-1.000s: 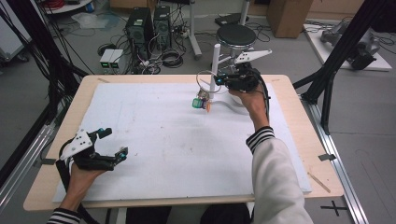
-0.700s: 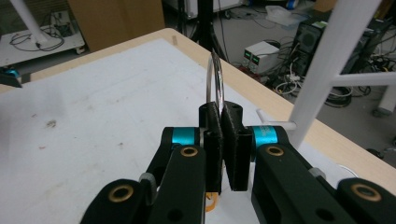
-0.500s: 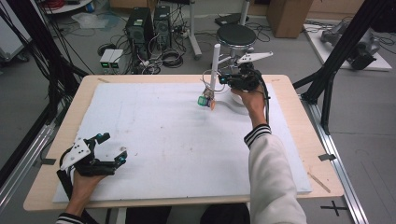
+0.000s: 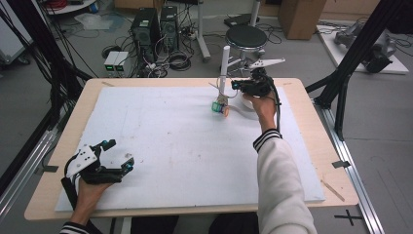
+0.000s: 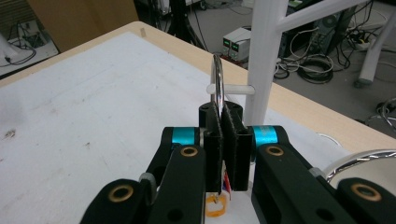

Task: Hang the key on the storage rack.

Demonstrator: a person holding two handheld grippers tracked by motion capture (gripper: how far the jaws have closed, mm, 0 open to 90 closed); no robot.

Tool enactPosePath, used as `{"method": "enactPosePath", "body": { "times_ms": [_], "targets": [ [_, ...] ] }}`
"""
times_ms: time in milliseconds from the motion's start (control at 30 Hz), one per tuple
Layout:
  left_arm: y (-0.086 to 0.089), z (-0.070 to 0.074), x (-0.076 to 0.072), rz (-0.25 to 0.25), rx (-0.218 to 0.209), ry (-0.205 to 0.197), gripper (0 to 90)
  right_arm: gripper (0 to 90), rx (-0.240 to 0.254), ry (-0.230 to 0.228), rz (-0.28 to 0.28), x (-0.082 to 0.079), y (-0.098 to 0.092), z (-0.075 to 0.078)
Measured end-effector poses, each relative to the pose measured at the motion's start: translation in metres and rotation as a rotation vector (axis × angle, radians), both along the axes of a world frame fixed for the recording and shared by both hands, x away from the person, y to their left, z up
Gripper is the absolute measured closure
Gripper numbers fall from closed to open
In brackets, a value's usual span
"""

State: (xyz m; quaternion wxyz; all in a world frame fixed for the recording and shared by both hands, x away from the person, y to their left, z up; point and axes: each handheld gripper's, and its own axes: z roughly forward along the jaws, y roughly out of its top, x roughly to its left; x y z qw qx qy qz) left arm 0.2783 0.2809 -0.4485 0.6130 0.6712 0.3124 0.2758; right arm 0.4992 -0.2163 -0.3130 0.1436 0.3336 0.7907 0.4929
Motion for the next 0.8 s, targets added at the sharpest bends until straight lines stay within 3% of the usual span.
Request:
{"method": "enactPosePath", "body": {
  "times_ms": [200, 333, 567, 800],
  "targets": [
    [-0.001, 0.0, -0.001, 0.0, 0.003, -0.007, 1.7, 87.9, -0.001, 0.021, -0.027, 0.006, 0.003, -0.007],
    [-0.002, 0.0, -0.001, 0.025, 0.017, -0.007, 1.7, 87.9, 0.008, 0.038, -0.064, 0.007, 0.005, -0.011],
    [-0.005, 0.0, -0.002, 0.058, 0.044, -0.014, 1.7, 87.8, -0.003, 0.061, -0.079, 0.011, 0.006, -0.017],
    [-0.003, -0.001, -0.005, 0.079, 0.015, -0.028, 1.7, 87.6, 0.007, 0.082, -0.095, 0.014, 0.006, -0.022]
  ]
}}
